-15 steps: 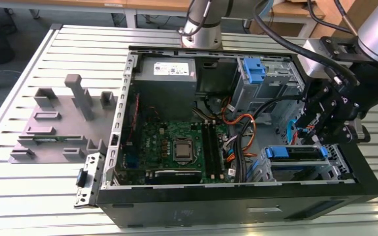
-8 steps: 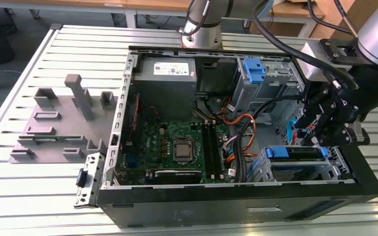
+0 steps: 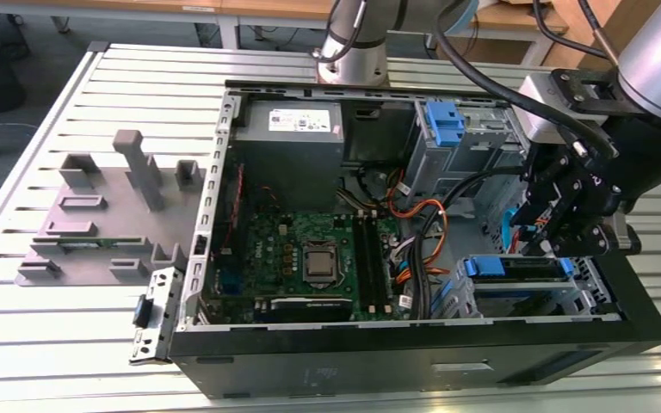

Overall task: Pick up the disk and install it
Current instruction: 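Insert the first disk wire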

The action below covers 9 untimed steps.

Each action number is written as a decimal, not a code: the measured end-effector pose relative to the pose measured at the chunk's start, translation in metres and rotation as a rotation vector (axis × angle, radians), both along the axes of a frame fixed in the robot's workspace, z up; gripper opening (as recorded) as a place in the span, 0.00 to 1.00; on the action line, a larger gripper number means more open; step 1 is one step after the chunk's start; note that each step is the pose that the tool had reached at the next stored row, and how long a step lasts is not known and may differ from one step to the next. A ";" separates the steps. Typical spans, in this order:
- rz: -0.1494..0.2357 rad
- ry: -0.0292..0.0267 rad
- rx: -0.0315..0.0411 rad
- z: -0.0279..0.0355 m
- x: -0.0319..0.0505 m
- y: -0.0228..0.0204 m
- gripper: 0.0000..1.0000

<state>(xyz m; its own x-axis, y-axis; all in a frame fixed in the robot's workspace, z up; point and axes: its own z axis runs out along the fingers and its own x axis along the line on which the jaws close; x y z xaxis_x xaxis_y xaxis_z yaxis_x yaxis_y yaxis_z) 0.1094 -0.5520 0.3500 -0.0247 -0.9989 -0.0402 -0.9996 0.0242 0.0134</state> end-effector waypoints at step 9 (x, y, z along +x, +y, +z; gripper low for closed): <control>-0.001 0.0005 0.0001 -0.0001 0.0014 -0.0001 0.42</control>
<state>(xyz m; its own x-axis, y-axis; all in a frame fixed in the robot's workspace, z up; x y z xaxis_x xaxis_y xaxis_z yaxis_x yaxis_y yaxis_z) 0.1108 -0.5522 0.3499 -0.0253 -0.9989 -0.0402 -0.9996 0.0248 0.0139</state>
